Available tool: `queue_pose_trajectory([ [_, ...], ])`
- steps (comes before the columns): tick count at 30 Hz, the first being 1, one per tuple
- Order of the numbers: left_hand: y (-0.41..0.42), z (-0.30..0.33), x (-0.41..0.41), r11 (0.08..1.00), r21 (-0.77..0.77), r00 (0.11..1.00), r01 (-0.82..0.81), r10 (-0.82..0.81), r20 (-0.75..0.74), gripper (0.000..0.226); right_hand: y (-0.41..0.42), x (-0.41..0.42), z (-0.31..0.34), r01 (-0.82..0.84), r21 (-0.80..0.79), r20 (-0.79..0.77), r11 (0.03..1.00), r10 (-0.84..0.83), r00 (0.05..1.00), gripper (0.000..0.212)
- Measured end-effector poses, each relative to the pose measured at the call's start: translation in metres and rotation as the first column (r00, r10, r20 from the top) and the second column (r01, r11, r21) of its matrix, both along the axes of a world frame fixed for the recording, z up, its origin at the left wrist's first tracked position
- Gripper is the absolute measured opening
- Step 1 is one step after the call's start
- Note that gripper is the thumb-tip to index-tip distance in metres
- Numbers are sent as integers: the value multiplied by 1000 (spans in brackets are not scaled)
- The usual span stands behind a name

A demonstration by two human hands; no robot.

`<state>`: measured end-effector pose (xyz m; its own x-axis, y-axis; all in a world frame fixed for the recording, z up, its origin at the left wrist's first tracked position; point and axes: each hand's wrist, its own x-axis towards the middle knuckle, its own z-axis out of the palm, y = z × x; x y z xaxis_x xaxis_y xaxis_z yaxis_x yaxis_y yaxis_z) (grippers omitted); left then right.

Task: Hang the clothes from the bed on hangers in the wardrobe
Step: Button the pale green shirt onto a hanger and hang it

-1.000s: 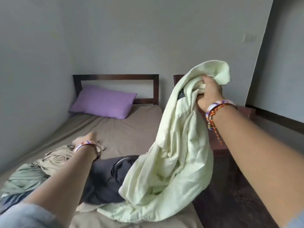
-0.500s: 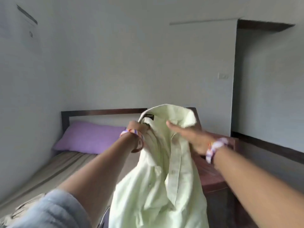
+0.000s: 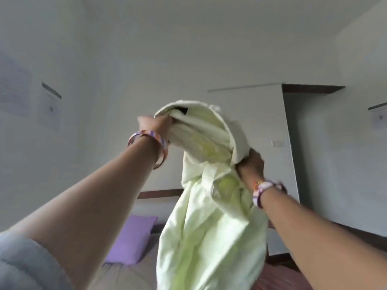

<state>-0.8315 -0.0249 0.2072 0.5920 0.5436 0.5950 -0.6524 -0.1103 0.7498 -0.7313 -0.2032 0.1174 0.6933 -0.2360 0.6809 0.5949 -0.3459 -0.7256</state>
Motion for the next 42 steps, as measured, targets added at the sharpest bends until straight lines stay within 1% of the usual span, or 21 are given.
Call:
queue_pose_trajectory([
  [2,-7,17,-4,942,205,963,-267,255,83,54,-22,1,36,1,-275,-53,961,-16,998,50],
  [4,-18,17,-11,728,542,895,-419,431,113,45,-40,-10,44,-87,-533,-256,842,-62,965,63],
  [5,-23,14,-13,592,698,864,-403,498,76,44,-48,-20,41,-184,-546,-335,817,-12,942,60],
  [7,-26,-1,-7,424,849,819,-315,573,17,50,-57,-34,32,-557,-371,-482,743,359,799,55],
  [9,-27,-27,4,389,888,820,-248,572,-22,48,-57,-38,12,-831,-149,-553,535,652,519,64],
  [11,-25,-53,13,301,925,813,-231,582,14,36,-57,-28,-12,-928,-15,-550,371,772,317,72],
  [13,-23,-71,17,143,975,789,-170,612,48,26,-60,-21,-35,-945,115,-476,306,852,217,73],
  [14,-20,-77,18,69,990,780,-123,624,54,27,-60,-21,-43,-931,171,-433,321,874,222,79],
  [17,-13,-88,17,-132,991,764,14,641,75,36,-51,-16,-56,-777,266,-374,570,804,462,95],
  [19,-10,-92,19,-204,978,764,35,637,105,34,-29,-20,-62,-704,126,-407,699,684,606,93],
  [22,-6,-89,19,-219,973,772,70,630,86,36,9,-19,-78,-547,-276,-335,790,454,826,76],
  [25,5,-88,12,-261,957,807,129,589,52,41,20,-10,-84,-167,-640,-20,750,201,979,54],
  [26,11,-90,10,-261,954,822,149,568,27,41,16,-9,-82,61,-724,181,687,103,978,51],
  [28,28,-94,5,-221,961,847,167,531,-26,36,3,-7,-81,550,-698,650,458,85,755,51],
  [29,37,-96,1,-202,965,855,165,517,-38,34,-5,-8,-84,645,-671,725,366,143,674,52],
  [30,47,-99,-2,-178,972,859,155,511,-44,33,-12,-10,-88,673,-685,727,278,204,656,57],
  [32,70,-105,-6,-149,985,871,93,491,-8,33,-24,-14,-93,550,-830,555,99,248,794,72],
  [34,86,-114,-10,-140,990,871,-26,483,91,32,-27,-16,-95,403,-912,411,77,170,896,79],
  [39,96,-145,-19,-174,957,811,-233,509,290,30,0,-14,-73,90,-846,162,525,91,983,51],
  [40,99,-150,-20,-135,958,823,-255,490,288,31,4,-16,-66,54,-825,103,563,56,993,45],
  [42,104,-156,-22,89,974,879,-209,454,147,26,9,-22,-55,-1,-826,-4,564,-4,1000,38],
])
